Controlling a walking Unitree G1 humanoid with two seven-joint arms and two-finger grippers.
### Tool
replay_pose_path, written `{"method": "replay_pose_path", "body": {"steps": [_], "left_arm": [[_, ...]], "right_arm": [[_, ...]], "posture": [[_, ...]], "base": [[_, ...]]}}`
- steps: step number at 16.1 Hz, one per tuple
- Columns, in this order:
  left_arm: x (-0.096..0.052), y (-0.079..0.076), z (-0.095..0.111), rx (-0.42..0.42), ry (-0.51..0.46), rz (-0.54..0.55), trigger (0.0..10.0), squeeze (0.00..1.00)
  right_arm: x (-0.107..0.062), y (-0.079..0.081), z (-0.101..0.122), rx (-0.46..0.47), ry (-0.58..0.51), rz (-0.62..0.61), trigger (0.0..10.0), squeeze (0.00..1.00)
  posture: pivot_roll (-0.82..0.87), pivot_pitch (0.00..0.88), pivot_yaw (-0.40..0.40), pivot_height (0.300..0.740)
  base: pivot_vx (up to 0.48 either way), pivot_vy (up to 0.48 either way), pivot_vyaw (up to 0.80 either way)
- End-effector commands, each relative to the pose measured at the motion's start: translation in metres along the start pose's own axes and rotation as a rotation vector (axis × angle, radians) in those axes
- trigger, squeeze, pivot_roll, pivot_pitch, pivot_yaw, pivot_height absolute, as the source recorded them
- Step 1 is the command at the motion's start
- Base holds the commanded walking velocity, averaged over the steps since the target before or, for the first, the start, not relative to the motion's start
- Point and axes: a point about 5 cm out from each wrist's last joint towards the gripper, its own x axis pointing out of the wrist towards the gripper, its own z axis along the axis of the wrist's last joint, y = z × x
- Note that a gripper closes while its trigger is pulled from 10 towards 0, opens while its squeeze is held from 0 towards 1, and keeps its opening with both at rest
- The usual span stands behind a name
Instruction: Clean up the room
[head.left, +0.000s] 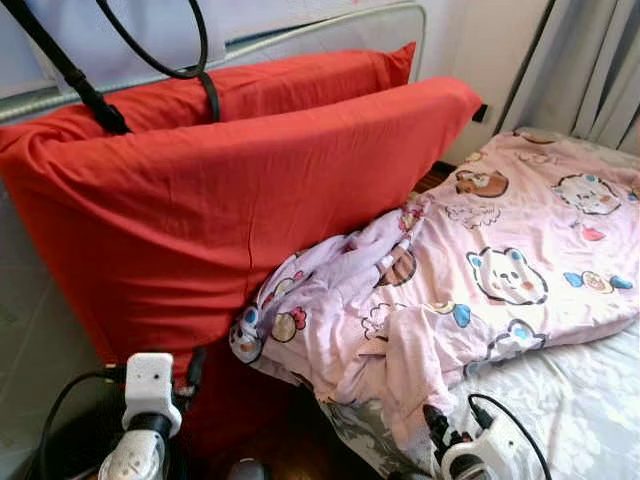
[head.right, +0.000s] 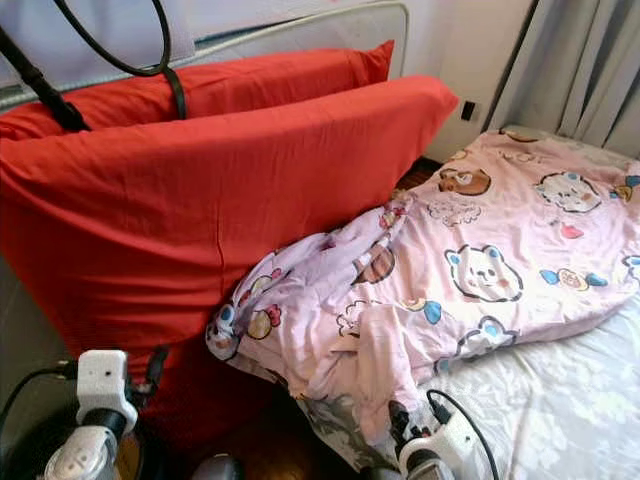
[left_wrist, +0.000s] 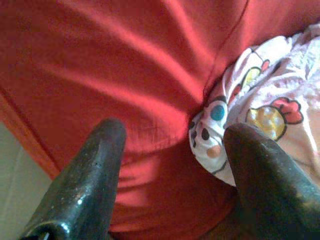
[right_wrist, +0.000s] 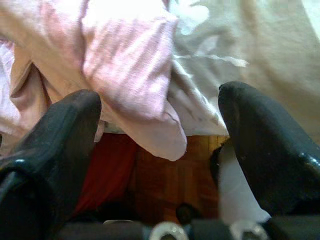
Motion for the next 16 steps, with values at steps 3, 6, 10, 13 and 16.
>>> {"method": "replay_pose_path", "body": {"steps": [3, 6, 10, 13, 16], "left_arm": [[-0.004, 0.006, 0.013, 0.047, -0.027, 0.003, 10.0, 0.00], [-0.013, 0.011, 0.020, 0.051, -0.030, 0.031, 10.0, 0.00], [-0.006, 0.007, 0.038, 0.041, -0.072, 0.017, 10.0, 0.00], [-0.007, 0.007, 0.051, 0.045, -0.093, 0.006, 10.0, 0.00], [-0.015, 0.013, 0.058, 0.081, -0.093, 0.007, 10.0, 0.00]], "right_arm": [[0.004, 0.012, 0.003, -0.039, 0.011, 0.046, 10.0, 0.00], [0.004, 0.012, -0.001, -0.061, 0.020, 0.036, 10.0, 0.00], [0.004, 0.014, -0.001, -0.061, 0.010, 0.028, 10.0, 0.00], [0.004, 0.016, -0.003, -0.070, 0.008, 0.041, 10.0, 0.00], [0.007, 0.032, -0.005, -0.089, 0.004, 0.110, 10.0, 0.00]], "posture": [[0.18, 0.119, -0.029, 0.637], [0.21, 0.149, -0.037, 0.637], [0.24, 0.187, -0.026, 0.637], [0.27, 0.198, -0.011, 0.637], [0.31, 0.213, 0.004, 0.637]], "base": [[0.000, 0.000, 0.00], [0.000, 0.000, 0.00], [0.000, 0.000, 0.00], [0.000, 0.000, 0.00], [0.000, 0.000, 0.00]]}}
